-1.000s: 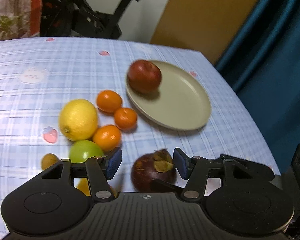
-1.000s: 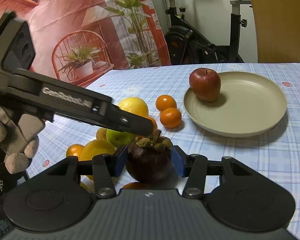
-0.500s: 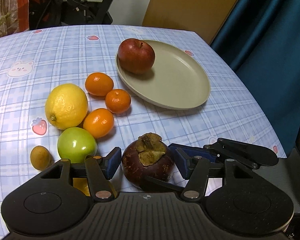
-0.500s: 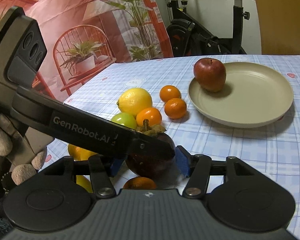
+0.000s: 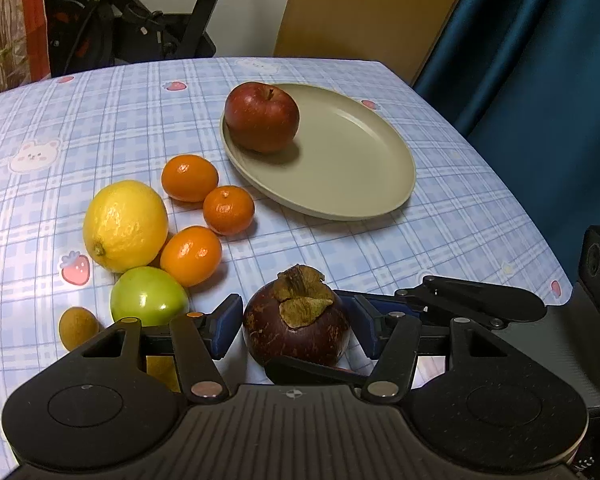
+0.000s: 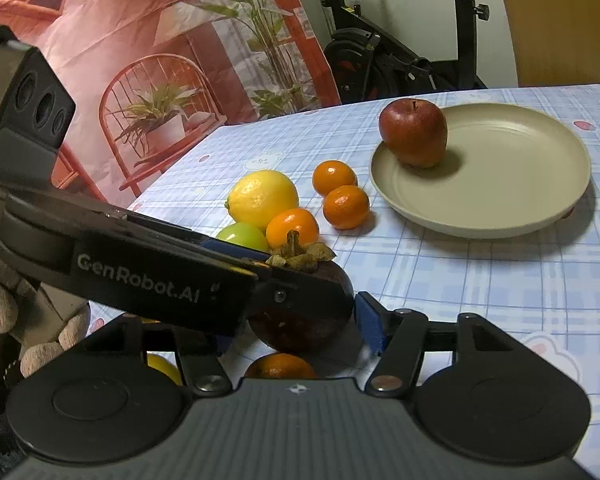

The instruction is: Organize fruits

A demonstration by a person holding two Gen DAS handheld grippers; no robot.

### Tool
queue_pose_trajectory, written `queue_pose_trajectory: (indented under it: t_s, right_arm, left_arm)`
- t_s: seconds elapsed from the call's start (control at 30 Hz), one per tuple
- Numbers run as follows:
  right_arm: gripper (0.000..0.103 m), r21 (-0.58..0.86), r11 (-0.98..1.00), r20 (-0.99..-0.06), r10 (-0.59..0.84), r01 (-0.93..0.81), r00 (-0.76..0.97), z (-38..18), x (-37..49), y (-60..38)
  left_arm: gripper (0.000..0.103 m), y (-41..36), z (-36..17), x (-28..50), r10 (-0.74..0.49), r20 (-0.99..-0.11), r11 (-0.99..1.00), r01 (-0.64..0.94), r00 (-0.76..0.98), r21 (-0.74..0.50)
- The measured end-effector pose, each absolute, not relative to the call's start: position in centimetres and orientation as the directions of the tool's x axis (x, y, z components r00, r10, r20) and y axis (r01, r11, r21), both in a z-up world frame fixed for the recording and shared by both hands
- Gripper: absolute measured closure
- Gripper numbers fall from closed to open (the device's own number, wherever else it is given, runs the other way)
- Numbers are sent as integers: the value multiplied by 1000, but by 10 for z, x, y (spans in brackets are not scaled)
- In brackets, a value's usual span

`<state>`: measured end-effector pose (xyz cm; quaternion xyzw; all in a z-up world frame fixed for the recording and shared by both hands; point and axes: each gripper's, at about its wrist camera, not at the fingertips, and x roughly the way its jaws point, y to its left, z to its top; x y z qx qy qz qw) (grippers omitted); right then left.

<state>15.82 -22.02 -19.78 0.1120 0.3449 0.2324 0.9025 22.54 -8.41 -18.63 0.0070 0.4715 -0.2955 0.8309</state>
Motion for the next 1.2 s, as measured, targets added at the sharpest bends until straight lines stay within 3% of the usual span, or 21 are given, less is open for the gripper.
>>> queue_pose_trajectory:
  t_s: [0.53, 0.87, 1.2]
  right_arm:
    - [47, 315, 900, -550, 432, -301, 715, -185, 172, -242]
    - [47, 333, 896, -545, 438, -295, 715, -187, 164, -242]
    - [46, 324, 897, -552, 437, -301, 710, -187, 162, -239]
  left_arm:
    - [46, -126, -169, 238, -491, -763, 784, 596, 421, -175]
    - [48, -99, -174, 247, -541, -761, 783, 545, 357, -301]
    - [46, -85, -177, 242, -561, -759, 768, 549, 331, -328]
